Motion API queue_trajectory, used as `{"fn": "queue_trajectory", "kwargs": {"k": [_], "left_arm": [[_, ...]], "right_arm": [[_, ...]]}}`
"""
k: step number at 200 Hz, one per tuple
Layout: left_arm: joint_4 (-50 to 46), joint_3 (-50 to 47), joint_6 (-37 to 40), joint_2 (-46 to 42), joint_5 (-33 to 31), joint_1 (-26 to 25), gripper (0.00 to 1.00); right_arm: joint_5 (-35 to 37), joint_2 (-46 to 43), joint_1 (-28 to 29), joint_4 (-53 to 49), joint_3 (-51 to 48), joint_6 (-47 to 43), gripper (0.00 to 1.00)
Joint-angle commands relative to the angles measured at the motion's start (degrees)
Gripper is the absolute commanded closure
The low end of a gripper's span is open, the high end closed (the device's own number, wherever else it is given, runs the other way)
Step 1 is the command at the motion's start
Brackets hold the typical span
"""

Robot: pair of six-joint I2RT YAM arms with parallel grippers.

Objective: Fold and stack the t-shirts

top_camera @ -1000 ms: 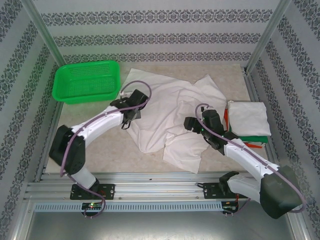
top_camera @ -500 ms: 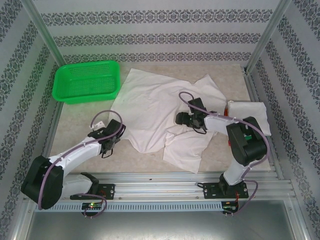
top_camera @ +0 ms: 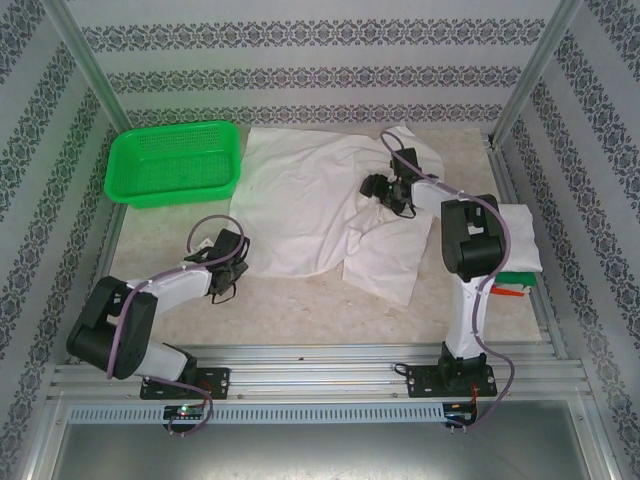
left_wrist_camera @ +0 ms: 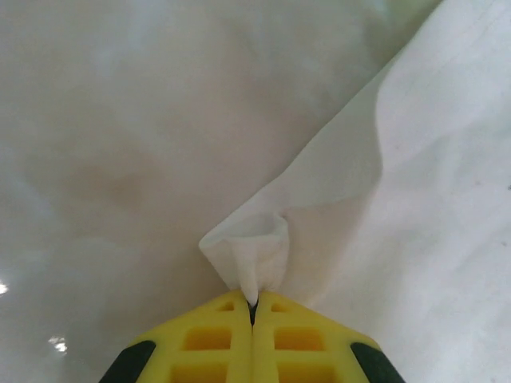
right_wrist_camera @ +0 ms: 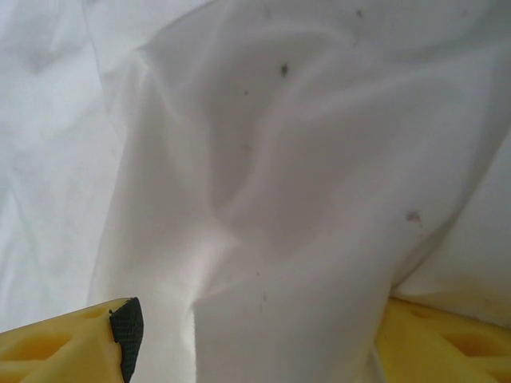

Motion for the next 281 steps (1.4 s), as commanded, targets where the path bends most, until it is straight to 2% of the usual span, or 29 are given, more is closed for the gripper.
{"fn": "queue_trajectory", "kwargs": {"k": [1,16,30,63,96,118,143,186,225,237,261,273,281], "left_arm": [[4.2,1.7,-0.1,2.6,2.2,0.7,1.0],[5.1,1.8,-0.3,3.2,2.4,0.9,1.0],[5.5,1.0,-1.2,2.5,1.9,1.2,1.0],[7.0,-1.8,-1.8,0.5,2.0,2.2,1.0],[5.9,-2.8,-1.4,-1.0,1.7,3.9,1.0],[4.3,-2.4,-0.2,-2.4,2.2,5.8,1.0],[3.0,-2.1,0.6,-4.4,2.2,7.7,1.0],[2.4,-1.6,1.2,-5.1,2.5,8.4,1.0],[2.3,-1.5,1.4,-5.7,3.0,8.6,1.0],[2.1,-1.6,1.6,-6.2,2.8,8.9,1.0],[1.9,-1.7,2.7,-6.6,2.6,9.3,1.0],[1.0,-1.2,3.3,-6.6,2.6,9.6,1.0],[0.6,-1.0,3.6,-6.6,2.6,9.8,1.0]], "right_arm": [[-2.2,2.6,-0.1,-5.2,6.9,-2.0,0.22],[-2.2,0.8,-0.1,-6.2,8.9,-4.8,0.21],[0.4,-4.3,0.1,-4.6,5.9,-7.2,0.2],[9.0,-22.2,0.3,2.5,-13.7,-7.2,0.19],[14.1,-38.2,0.3,2.2,-33.9,-0.8,0.2],[14.9,-45.4,0.6,-1.1,-43.3,2.2,0.21],[16.6,-49.5,1.0,-5.0,-48.1,4.0,0.26],[16.3,-46.5,0.7,-3.8,-49.3,4.4,0.41],[10.3,-40.4,-0.2,-3.3,-48.3,6.3,0.52],[10.5,-41.1,-0.4,-4.4,-48.7,6.4,0.63],[9.8,-43.5,-2.3,-6.9,-50.3,6.6,0.92],[10.0,-45.8,-2.8,-8.5,-51.7,6.9,1.0],[10.8,-48.0,-3.0,-9.6,-52.6,7.1,1.0]]}}
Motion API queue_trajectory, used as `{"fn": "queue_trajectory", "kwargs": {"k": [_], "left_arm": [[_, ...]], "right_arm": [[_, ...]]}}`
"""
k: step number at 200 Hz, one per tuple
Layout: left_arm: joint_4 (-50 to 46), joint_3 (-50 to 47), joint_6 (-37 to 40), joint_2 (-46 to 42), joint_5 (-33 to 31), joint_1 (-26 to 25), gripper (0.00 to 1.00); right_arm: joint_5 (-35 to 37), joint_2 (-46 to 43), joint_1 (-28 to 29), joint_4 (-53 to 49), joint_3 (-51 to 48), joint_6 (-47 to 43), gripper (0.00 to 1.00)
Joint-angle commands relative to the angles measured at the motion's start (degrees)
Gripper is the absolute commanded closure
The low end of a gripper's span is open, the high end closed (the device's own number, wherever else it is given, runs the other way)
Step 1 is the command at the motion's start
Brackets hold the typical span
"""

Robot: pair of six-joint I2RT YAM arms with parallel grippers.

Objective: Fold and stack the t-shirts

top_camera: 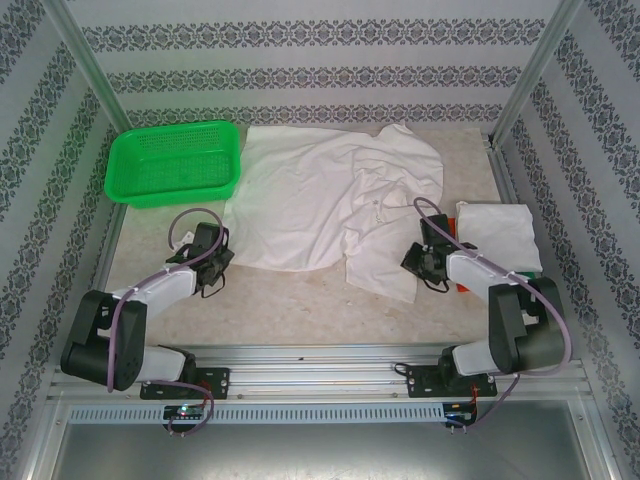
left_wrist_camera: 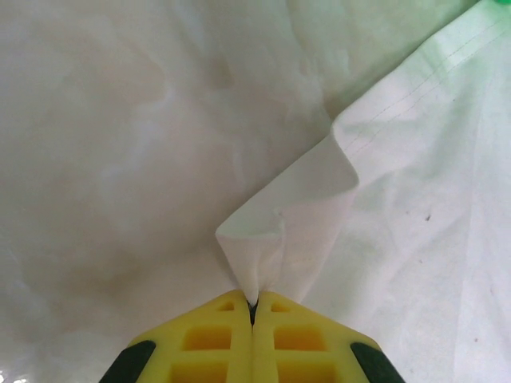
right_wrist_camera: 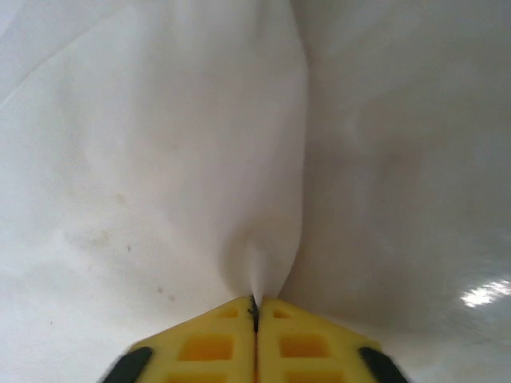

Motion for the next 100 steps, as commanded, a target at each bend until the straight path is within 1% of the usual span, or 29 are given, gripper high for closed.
{"fn": "queue_trajectory", "kwargs": {"k": [1,29,54,57,63,67,82,90,100], "left_arm": [[-3.4,0.9,2.6,-0.9,-0.8,1.1,1.0],[-3.4,1.1,2.9,-0.7,-0.3,1.7,1.0],[-3.0,1.7,3.0,-0.1,0.4,2.1,1.0],[-3.0,1.7,3.1,-0.1,0.4,2.1,1.0],[-2.9,1.9,3.3,0.1,0.4,2.1,1.0],[-2.9,2.0,3.3,0.1,0.5,2.2,1.0],[-2.9,2.2,3.7,0.4,0.6,2.3,1.0],[-2.9,2.4,3.8,0.5,0.7,2.4,1.0],[-2.9,2.4,4.0,0.7,0.9,2.5,1.0]], "right_arm": [[0.3,-5.2,-1.0,-5.1,-2.8,1.2,1.0],[3.9,-14.3,-1.2,-10.5,-5.8,2.3,1.0],[2.9,-18.6,-1.4,-14.2,-7.0,3.6,1.0],[2.7,-18.9,-1.3,-14.5,-7.0,3.9,0.97],[2.7,-19.8,-1.1,-15.2,-7.2,4.3,0.87],[2.9,-20.4,-1.0,-15.7,-7.2,4.5,0.79],[6.4,-23.9,-0.6,-16.9,-7.0,4.5,0.55],[8.1,-26.0,-0.5,-16.0,-6.8,3.6,0.47],[9.1,-27.0,-0.7,-14.0,-6.4,1.9,0.42]]}}
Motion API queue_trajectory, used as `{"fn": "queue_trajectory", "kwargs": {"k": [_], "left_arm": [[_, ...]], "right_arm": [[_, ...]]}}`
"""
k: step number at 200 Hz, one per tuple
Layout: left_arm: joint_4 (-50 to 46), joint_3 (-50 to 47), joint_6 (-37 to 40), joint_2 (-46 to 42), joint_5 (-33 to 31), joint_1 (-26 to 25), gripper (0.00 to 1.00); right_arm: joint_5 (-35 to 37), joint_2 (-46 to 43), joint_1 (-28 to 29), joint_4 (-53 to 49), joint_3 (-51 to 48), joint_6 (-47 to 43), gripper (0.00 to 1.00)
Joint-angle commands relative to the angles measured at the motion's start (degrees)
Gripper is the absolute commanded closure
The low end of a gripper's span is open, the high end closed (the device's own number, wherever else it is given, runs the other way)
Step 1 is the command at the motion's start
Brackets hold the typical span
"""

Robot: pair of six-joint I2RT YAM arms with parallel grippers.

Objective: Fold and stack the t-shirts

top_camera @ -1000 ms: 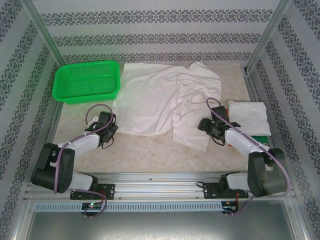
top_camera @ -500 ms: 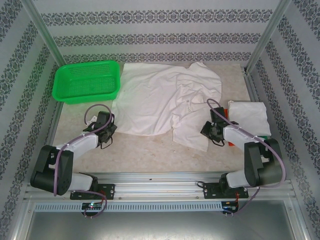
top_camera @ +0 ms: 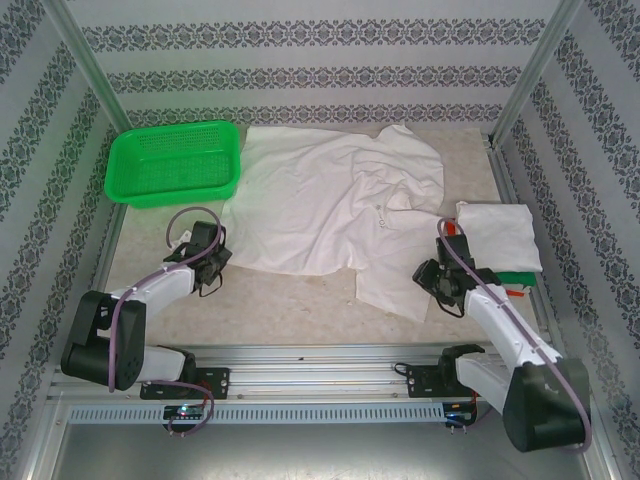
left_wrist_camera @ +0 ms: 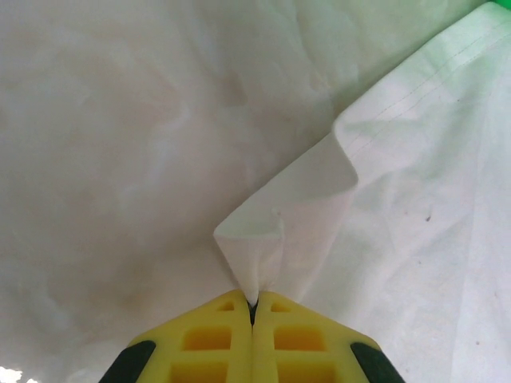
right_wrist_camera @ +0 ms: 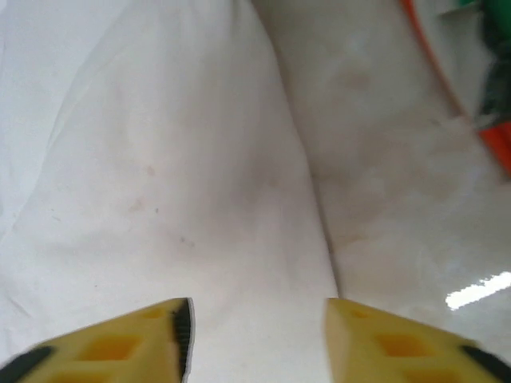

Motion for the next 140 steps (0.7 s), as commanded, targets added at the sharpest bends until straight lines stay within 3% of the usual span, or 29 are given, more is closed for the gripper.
{"fn": "queue_trajectory", "kwargs": {"k": [1,20,81,140], "left_arm": [[-1.9,1.6,1.8,0.6,0.3,1.2,1.0],[-2.4,1.9,2.3,0.5,0.0,1.2,1.0],[-1.9,2.0,2.9,0.7,0.2,1.1,1.0],[-0.8,2.1,2.8,1.5,0.8,1.1,1.0]], "right_arm": [[5.1,-3.5,0.1,-0.1,0.2,-1.4,0.42],[5.0,0.3,-0.7,0.9,3.4,-4.1,0.38],[0.4,19.4,-0.5,8.2,10.5,-3.3,0.43],[-1.4,30.4,1.1,4.9,13.9,0.1,0.45]]}}
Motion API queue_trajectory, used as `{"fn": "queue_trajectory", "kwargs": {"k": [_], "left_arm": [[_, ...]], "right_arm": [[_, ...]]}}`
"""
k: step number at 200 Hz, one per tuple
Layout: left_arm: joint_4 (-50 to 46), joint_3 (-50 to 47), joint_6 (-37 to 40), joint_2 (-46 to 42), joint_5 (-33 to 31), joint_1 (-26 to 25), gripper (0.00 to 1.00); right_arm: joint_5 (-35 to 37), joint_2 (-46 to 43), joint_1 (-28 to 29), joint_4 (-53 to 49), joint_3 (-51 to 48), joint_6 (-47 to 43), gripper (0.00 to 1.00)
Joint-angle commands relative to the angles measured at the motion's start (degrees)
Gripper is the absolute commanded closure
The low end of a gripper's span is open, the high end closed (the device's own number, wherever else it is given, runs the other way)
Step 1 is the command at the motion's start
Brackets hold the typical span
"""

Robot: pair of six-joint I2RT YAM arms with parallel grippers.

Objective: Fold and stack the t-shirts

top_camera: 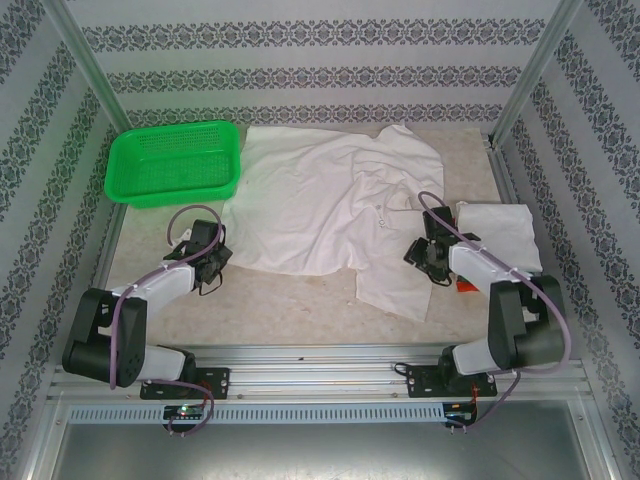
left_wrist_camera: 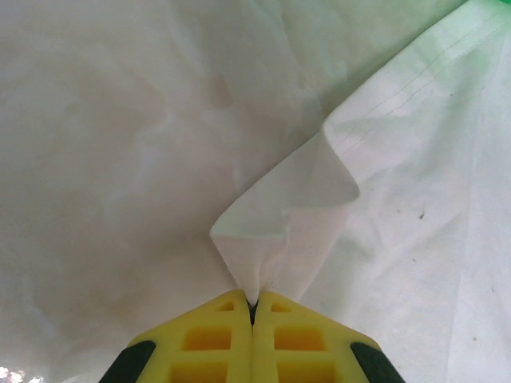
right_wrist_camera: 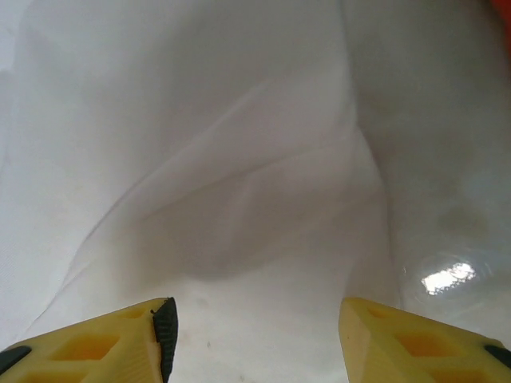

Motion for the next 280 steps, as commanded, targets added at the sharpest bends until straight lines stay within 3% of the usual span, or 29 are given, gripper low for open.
{"fn": "queue_trajectory", "kwargs": {"k": [1,36,55,62,111,169,190,202,229,280], "left_arm": [[-0.6,1.5,1.3,0.5,-0.1,0.9,1.0],[-0.7,1.5,1.6,1.0,-0.7,0.8,1.0],[-0.6,1.8,1.7,1.3,-0.9,0.8,1.0],[-0.4,1.7,1.7,1.4,-0.9,0.9,1.0],[-0.3,2.0,1.9,0.7,-1.0,0.9,1.0],[-0.9,2.7,2.5,-1.2,-1.3,0.8,1.0],[-1.2,2.7,2.8,-1.5,-1.3,0.8,1.0],[-1.3,2.7,3.0,-1.6,-1.2,0.9,1.0],[-1.4,2.7,3.1,-1.7,-1.2,0.8,1.0],[-1.2,3.1,3.1,-1.1,-0.7,0.8,1.0]], "right_arm": [[-1.8,3.2,1.1,-2.0,1.4,2.5,0.45],[-0.1,6.1,2.4,-7.0,4.7,0.9,0.53],[-0.8,7.0,2.1,-8.2,5.4,-0.6,0.84],[-1.3,6.8,1.8,-7.9,5.3,-1.2,1.0],[3.5,-6.6,1.1,-4.0,2.9,-3.2,1.0],[3.7,-13.8,0.5,-4.9,0.4,-2.9,1.0],[4.7,-12.8,0.0,-7.9,-0.3,-0.3,0.48],[5.5,-12.5,0.1,-9.2,-0.8,1.3,0.33],[3.0,-12.5,0.2,-4.8,-3.8,4.6,0.33],[0.9,-3.2,1.2,-4.9,-0.5,4.3,0.35]]}}
